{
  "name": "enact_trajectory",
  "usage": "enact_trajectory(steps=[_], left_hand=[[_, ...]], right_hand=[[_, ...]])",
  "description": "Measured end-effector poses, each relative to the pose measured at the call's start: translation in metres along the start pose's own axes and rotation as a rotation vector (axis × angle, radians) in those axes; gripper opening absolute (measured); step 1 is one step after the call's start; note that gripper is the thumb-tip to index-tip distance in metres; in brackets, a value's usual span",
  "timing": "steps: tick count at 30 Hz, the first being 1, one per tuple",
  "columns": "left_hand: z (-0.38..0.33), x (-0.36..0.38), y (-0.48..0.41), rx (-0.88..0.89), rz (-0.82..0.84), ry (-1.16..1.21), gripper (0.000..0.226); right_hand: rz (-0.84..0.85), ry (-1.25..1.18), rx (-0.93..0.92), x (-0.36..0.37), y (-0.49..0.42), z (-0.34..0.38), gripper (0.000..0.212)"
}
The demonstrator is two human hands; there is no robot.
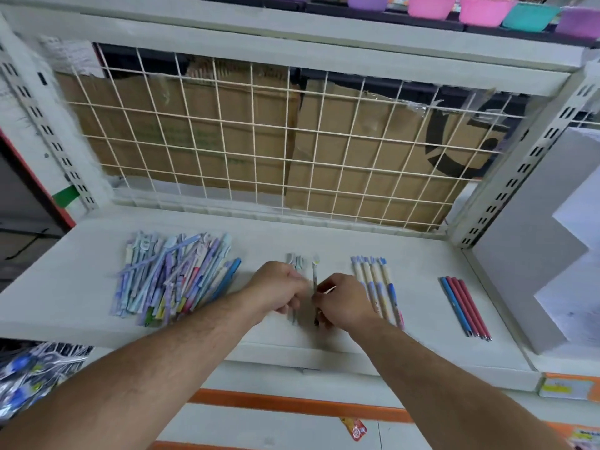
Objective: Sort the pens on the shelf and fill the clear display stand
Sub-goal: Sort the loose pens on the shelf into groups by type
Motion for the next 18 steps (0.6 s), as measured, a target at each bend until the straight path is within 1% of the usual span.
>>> enact_trajectory(steps=[2,6,8,11,13,16,18], left_hand=[[0.004,-0.011,0.001,-0.005,-0.010,-0.025,0.017],[0.012,-0.026,-0.002,-0.001,-0.014,-0.060,0.021],[0.015,-0.032,-0.003,0.005,-0.017,-0.076,0.021],[0.018,-0.040,-0.004,0.022,-0.027,-0.135,0.016],[0.017,-0.050,-0.007,0.102,-0.081,-0.291,0.016],[0.009,-0.072,-0.005,0.262,-0.263,-0.730,0.027],[0.004,-0.088,-0.002,0.328,-0.381,-0.967,0.031]], right_hand=[[-0.017,0.073,0.003,0.007,-0.005,0.002,0.007],[-0.057,0.207,-0.005,0.012,-0.007,0.010,0.008],[-0.092,0.232,-0.019,0.010,-0.004,0.014,0.011],[-0.174,0.213,-0.035,0.008,0.000,0.019,0.006],[-0.222,0.209,-0.062,0.010,0.004,0.026,0.007],[-0.243,0.194,-0.105,0.016,0.009,0.035,0.013],[-0.225,0.176,-0.123,0.024,0.012,0.040,0.013]])
Point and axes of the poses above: each hand's wrist, its own y-axis away from the middle knuckle, its own x-axis out of the palm, z = x × y, the point moved 7 cm from there along -y, towards the middle knuckle, and after that the axes turned 5 degrees about -z, right-handed, at the moved point
